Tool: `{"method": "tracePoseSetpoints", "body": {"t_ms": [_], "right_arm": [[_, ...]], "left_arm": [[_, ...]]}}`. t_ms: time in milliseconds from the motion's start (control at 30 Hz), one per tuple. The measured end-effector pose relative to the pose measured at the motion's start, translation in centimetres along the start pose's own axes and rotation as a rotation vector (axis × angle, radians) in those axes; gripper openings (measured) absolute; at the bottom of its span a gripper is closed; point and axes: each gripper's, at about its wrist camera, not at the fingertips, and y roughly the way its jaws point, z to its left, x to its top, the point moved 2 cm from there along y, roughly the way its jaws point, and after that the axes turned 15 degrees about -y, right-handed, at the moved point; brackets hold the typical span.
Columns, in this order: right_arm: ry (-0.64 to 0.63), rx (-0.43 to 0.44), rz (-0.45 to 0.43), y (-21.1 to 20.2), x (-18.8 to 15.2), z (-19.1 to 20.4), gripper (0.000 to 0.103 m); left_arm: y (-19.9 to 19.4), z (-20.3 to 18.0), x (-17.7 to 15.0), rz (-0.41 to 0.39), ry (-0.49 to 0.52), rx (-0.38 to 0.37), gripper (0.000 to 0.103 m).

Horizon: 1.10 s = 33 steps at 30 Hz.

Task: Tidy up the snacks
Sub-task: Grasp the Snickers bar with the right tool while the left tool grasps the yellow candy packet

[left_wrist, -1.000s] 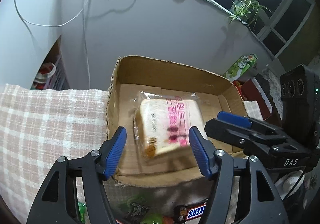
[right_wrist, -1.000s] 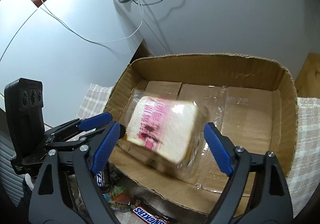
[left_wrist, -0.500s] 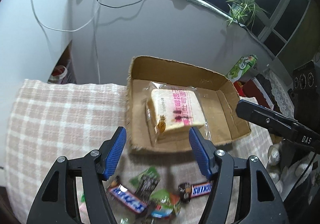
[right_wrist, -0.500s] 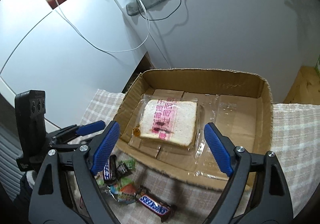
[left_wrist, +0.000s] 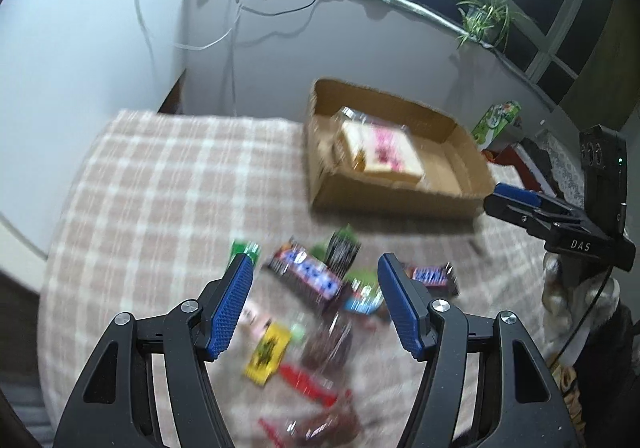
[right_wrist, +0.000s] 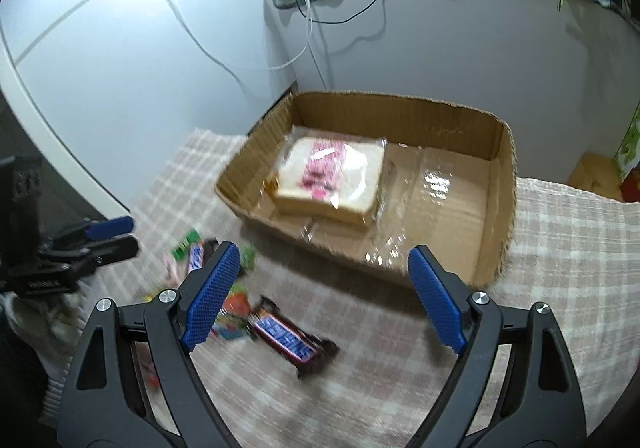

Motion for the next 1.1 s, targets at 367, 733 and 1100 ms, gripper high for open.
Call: {"method": "tracePoseSetpoints", "body": {"t_ms": [367,733,1100], "right_arm": [[-0.191,-0.048,0.116,1.6,-3.8,3.1,0.089],[-0.356,-0.035,0.196,4.1,-5.1,5.6,0.089],[-0.4,-0.01,0.229,6.2,-4.3,6.2,0.083]], "left_arm": [[1.7,4.3,-4.1,0.089,-0.056,0.064,0.065],[3.0,4.7,-5.2,0.107,-0.022,0.067,0.051],[3.0,5.8,-5.6,0.126,-0.034,0.084,0.035]]}}
